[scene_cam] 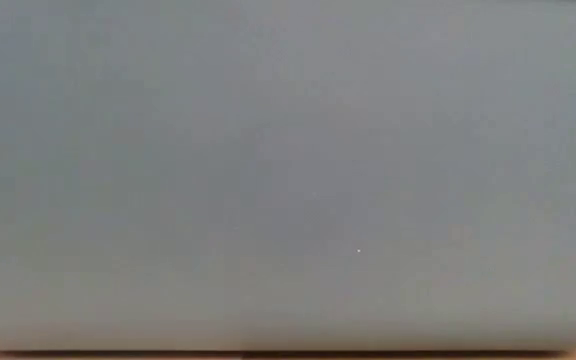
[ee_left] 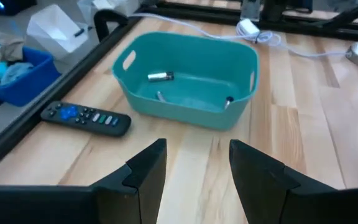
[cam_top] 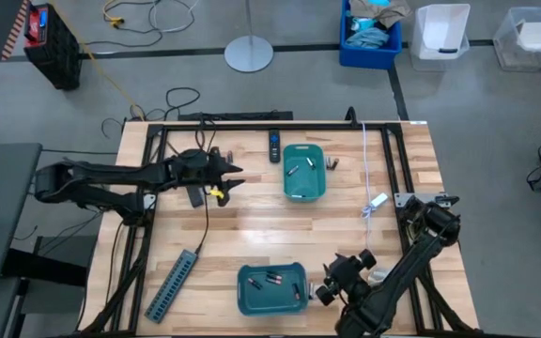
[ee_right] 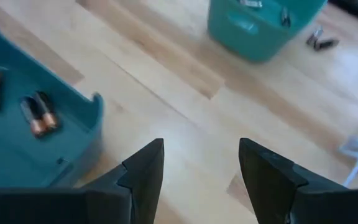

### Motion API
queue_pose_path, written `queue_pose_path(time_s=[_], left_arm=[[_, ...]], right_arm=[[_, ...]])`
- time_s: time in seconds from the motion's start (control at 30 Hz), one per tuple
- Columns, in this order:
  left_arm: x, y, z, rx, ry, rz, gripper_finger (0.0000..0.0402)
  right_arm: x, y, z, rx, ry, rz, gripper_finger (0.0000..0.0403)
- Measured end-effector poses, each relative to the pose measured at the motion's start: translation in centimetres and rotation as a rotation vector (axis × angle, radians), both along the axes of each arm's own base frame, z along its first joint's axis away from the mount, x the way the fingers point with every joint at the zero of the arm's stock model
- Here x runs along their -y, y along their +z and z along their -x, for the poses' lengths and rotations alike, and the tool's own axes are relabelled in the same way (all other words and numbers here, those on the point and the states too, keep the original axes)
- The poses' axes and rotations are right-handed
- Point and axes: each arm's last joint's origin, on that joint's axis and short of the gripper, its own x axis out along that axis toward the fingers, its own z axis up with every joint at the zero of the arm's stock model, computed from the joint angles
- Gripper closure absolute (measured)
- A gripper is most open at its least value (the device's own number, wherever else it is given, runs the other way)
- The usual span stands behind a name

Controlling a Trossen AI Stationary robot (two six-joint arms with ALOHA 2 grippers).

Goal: Sort batteries
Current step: Put the silver battery into the light blue bin

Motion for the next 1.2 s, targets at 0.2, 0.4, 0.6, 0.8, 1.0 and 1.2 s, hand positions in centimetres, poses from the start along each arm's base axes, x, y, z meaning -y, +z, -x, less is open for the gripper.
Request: queue_pose_path(time_s=[0.2,0.4,0.6,0.8,1.0,1.2], left_arm=[[-0.2,-0.1,-0.8,0.002,-0.007,-0.008,0.0233],[-0.2,0.1,-0.8,0.020,-0.008,-0.015,0.0233],[-0.2,0.1,-0.9,0.027,-0.010,-0.021,0.0233],[-0.4,-0.1,-0.7,0.002,0.014,0.006,0.0233],[-2.5,-0.5,-0.3,-0.105,0.217,0.071,0.0233],[-5.2,-2.1,-0.8,-0.304,0.333,0.148,0.0232]], right_arm=[[-0.2,-1.8,2.1,0.053,0.001,-0.207,0.0179],[-1.1,-4.2,1.4,0.107,0.075,-0.353,0.0181],[-1.0,-4.3,0.3,0.096,0.153,-0.349,0.0181],[-0.3,-4.2,-0.4,0.071,0.176,-0.302,0.0181],[0.2,-1.4,-1.5,0.131,0.264,-0.168,0.0182],[2.0,3.3,-0.9,0.263,0.343,0.067,0.0182]])
